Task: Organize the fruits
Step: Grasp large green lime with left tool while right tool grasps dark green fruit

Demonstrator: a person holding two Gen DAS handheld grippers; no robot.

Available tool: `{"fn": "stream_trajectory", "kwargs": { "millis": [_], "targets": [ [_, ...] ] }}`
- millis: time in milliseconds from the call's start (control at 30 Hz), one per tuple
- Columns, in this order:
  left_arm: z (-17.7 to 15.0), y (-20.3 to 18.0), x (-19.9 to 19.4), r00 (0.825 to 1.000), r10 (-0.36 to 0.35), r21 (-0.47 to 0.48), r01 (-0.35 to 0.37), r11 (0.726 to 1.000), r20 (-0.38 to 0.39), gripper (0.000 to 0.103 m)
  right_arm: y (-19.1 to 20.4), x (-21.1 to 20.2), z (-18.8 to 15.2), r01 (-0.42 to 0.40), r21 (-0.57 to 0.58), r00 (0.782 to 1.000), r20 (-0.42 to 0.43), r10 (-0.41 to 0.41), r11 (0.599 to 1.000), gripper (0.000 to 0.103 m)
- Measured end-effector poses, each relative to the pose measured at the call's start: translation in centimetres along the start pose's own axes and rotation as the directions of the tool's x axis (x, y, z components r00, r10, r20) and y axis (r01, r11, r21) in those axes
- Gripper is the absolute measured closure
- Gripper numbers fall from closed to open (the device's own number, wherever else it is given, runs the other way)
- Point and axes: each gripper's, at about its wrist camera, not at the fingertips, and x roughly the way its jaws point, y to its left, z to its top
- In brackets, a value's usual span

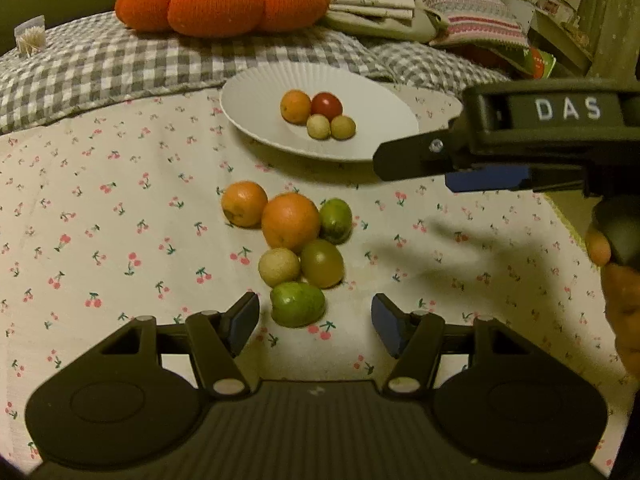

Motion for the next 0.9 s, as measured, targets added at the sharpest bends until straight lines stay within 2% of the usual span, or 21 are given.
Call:
{"fn": "stream_trajectory", "kwargs": {
  "millis": [67, 133, 200, 267, 667, 733, 867, 900],
  "targets": [
    [-0.1, 0.1, 0.4, 1.0, 0.013, 0.002, -0.013, 1.0, -0.003, 0.046, 0.0, 0.3, -0.1, 0.005, 0.001, 1.0, -0.008, -0.005, 1.0, 0.027],
    [-0.1, 0.2, 0.9, 1.0, 0.017, -0.002, -0.017, 1.0, -0.006, 0.054, 0.0, 0.6, -0.2, 0.009, 0.001, 1.0, -0.019, -0.009, 1.0, 0.027],
    [-0.2, 0.4, 1.2, 1.0, 0.02, -0.01, -0.02, 1.0, -0.011, 0.069, 0.0, 0.9, -0.3, 0.011, -0.002, 1.0, -0.028, -0.011, 1.0, 0.027],
    [-0.3, 0.5, 1.4, 1.0, 0.027, -0.011, -0.028, 1.0, -0.013, 0.073, 0.0, 1.1, -0.4, 0.012, -0.007, 0.999, -0.036, -0.012, 1.0, 0.027],
    [0.1, 0.8, 0.1, 0.999, 0.035, -0.06, -0.036, 0.998, -0.016, 0.073, 0.1, 3.4, -0.8, 0.003, -0.036, 0.998, -0.064, -0.005, 0.999, 0.027],
    [0.0, 1.0, 0.1, 0.999, 0.033, -0.07, -0.034, 0.997, -0.022, 0.073, -0.4, 4.2, -0.7, 0.02, 0.001, 0.997, -0.076, -0.02, 1.0, 0.027],
    [0.1, 1.1, -0.1, 0.999, 0.025, -0.082, -0.026, 0.996, -0.022, 0.073, -2.6, 5.5, -0.7, 0.031, 0.163, 0.996, -0.092, -0.017, 0.986, 0.028],
    [0.2, 1.2, -0.1, 1.0, 0.023, -0.084, -0.024, 0.996, -0.019, 0.073, -3.0, 5.7, -0.7, 0.028, 0.194, 0.996, -0.091, -0.011, 0.981, 0.032]
  ]
}}
